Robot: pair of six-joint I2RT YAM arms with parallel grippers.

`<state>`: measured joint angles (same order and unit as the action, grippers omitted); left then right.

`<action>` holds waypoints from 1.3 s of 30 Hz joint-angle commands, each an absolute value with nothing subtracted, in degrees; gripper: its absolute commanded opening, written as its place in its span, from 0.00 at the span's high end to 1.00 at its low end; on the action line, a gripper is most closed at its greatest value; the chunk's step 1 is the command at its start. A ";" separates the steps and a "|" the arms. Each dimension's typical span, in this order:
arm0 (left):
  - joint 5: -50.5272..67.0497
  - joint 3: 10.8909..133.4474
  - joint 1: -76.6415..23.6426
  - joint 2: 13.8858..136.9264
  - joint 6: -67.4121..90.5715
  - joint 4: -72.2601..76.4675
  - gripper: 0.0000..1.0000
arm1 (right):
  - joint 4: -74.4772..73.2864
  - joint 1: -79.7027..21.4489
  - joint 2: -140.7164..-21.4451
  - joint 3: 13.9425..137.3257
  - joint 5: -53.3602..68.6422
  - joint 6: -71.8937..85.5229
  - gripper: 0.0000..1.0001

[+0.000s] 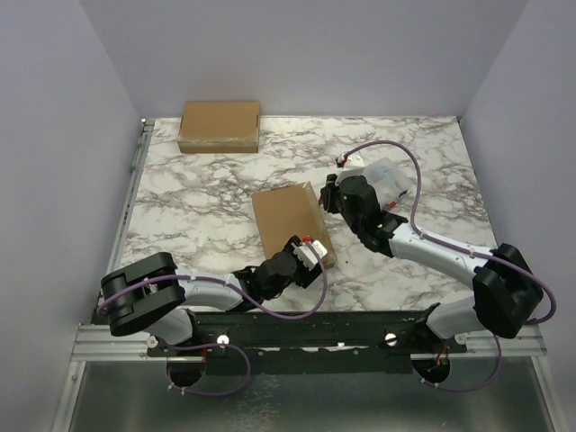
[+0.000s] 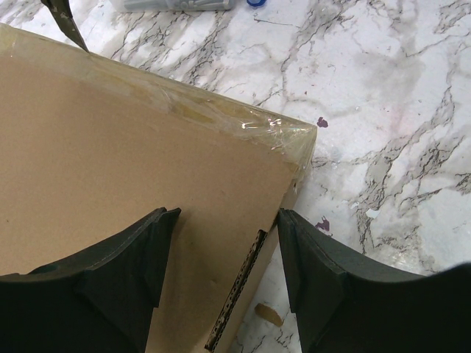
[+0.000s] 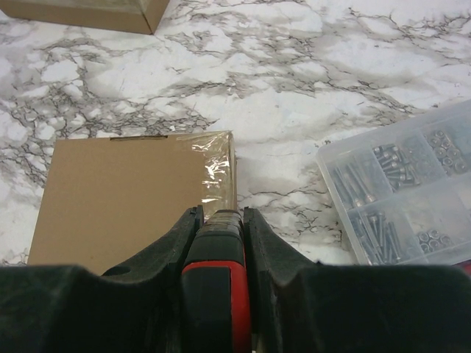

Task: Unpack the express box
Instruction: Cut the express box at the center of the board.

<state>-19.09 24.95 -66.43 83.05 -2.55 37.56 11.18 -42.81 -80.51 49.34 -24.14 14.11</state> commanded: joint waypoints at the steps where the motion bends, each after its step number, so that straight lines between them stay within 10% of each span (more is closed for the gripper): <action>1: -18.54 23.61 -66.16 83.86 -1.22 35.51 0.36 | 12.91 -43.19 -81.67 48.60 -23.27 14.74 1.00; 39: -23.95 22.68 -66.14 84.90 6.23 37.07 0.38 | -14.45 -47.13 -83.13 52.16 -24.42 19.12 1.00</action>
<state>-19.75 24.29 -66.52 83.33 1.50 39.33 0.82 -45.39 -81.41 52.88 -26.35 16.93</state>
